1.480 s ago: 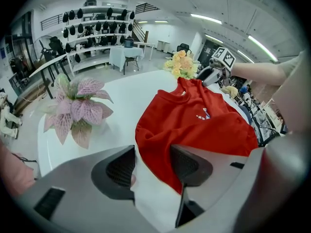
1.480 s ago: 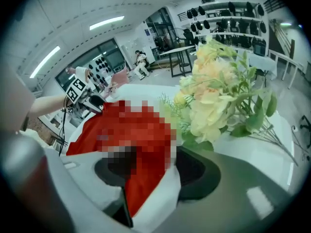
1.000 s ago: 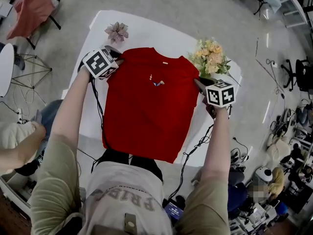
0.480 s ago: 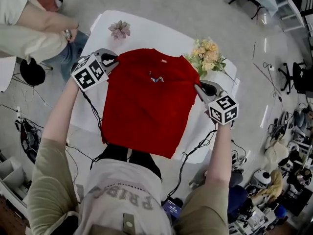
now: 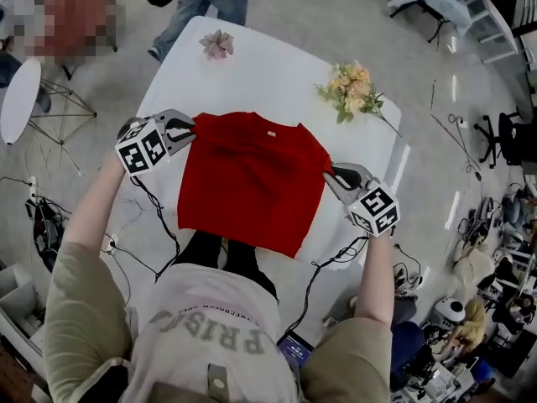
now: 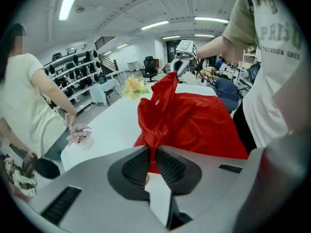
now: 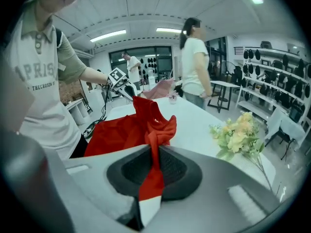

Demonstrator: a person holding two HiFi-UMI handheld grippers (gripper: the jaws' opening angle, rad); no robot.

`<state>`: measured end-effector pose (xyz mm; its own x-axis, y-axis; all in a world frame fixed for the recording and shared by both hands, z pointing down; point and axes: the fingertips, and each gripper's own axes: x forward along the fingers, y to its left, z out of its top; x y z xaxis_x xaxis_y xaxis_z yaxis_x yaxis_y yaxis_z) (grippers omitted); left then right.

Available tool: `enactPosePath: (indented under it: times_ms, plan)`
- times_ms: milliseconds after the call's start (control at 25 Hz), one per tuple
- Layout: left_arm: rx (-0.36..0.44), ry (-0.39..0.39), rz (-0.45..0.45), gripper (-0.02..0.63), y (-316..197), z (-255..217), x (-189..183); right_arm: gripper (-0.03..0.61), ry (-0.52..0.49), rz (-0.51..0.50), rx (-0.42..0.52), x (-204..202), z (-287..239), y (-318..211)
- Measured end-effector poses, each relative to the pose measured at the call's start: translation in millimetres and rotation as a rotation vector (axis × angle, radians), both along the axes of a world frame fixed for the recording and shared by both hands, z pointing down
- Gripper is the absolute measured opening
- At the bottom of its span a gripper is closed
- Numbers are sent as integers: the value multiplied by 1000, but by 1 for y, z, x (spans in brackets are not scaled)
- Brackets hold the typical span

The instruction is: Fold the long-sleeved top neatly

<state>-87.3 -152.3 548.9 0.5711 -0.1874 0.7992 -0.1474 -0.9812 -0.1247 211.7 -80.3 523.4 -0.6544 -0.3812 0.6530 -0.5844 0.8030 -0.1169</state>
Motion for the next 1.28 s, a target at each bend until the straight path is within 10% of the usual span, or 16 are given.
enactPosePath:
  times_ms: [400,520,640,840,1000,1160,1280]
  plan:
    - [-58,-134,-39,50,52,58,-20,41,129,48,-123,-2,69,55]
    - [-100,-219,-95,228,51,62,-31,82,133,37,-173,-4,70,61]
    - [-117,-280,-102,334,46,51,-40,285,112,16,-214,-9,58,62]
    - [-98,-142,-100,334,18,20,8,285,32,49,-163,-21,32,21]
    - [-138,-191,-20,329,14,32,44,284,53,11,-283,-35,55,10]
    - [-130,-251,22,169,11,48,48,261,76,-27,-319,-43,67,10]
    - [-74,-219,62,54,14,45,47,115,75,-26,-249,-41,60,7]
